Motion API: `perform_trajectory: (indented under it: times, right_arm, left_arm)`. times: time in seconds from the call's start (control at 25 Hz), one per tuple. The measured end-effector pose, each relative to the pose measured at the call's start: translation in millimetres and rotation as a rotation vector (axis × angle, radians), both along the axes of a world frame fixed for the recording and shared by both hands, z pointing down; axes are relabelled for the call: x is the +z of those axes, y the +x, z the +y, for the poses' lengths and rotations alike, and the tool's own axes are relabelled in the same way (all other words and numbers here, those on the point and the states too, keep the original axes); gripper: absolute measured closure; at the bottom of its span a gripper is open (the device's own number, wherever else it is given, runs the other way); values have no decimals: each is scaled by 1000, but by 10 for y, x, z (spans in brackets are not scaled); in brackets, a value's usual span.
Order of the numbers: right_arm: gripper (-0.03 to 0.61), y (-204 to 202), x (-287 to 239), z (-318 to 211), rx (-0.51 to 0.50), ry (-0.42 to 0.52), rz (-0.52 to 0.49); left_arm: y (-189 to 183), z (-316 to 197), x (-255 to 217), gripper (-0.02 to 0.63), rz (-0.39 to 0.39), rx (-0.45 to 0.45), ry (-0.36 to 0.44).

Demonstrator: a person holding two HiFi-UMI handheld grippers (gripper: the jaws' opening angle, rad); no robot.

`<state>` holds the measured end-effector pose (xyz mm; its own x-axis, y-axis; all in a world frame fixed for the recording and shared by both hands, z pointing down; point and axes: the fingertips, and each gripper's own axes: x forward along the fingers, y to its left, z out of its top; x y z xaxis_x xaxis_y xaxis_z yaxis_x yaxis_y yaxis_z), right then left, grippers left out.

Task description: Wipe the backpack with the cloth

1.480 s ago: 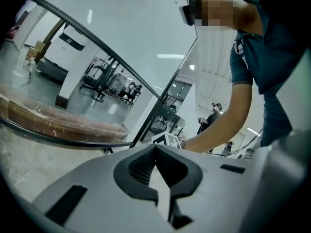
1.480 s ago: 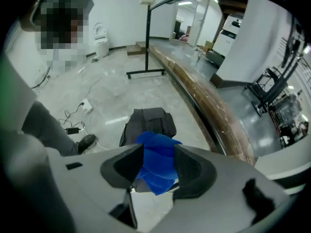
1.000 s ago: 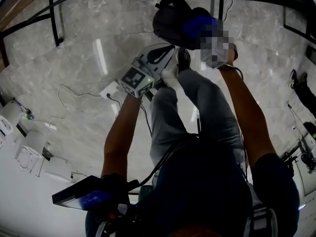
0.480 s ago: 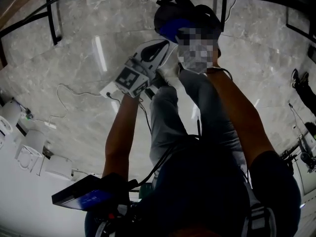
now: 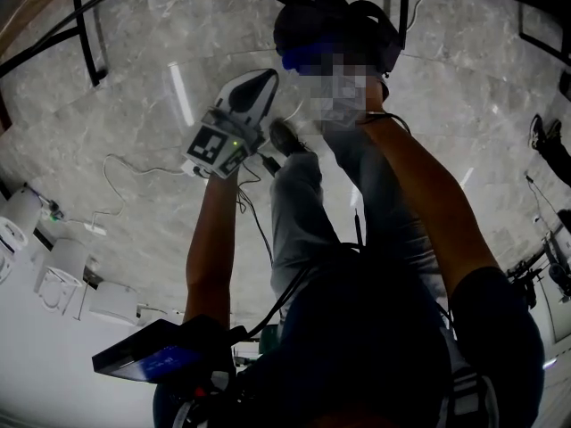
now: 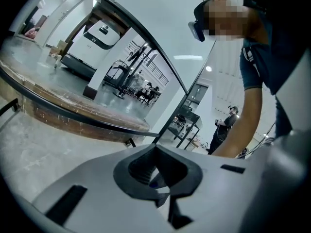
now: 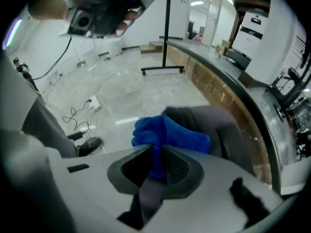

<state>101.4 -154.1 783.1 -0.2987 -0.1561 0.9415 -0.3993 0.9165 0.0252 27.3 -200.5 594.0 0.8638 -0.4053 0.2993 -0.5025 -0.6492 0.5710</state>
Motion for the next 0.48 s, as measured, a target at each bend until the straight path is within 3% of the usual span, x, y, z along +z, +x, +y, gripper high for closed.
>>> perform_trajectory:
  times: [0.12, 0.24, 0.36, 0.48]
  right_arm:
    - [522, 918, 73, 328, 59, -39, 133]
    - [522, 1327, -59, 547, 39, -31, 161]
    - [523, 1136, 11, 677, -10, -82, 120]
    - [523, 580, 286, 710, -110, -128, 55]
  left_arm:
    - [141, -16, -13, 621, 19, 19, 3]
    - [248, -9, 0, 621, 37, 36, 4]
    - [287, 27, 59, 621, 43, 42, -3]
    - [240, 85, 132, 621, 31, 35, -19]
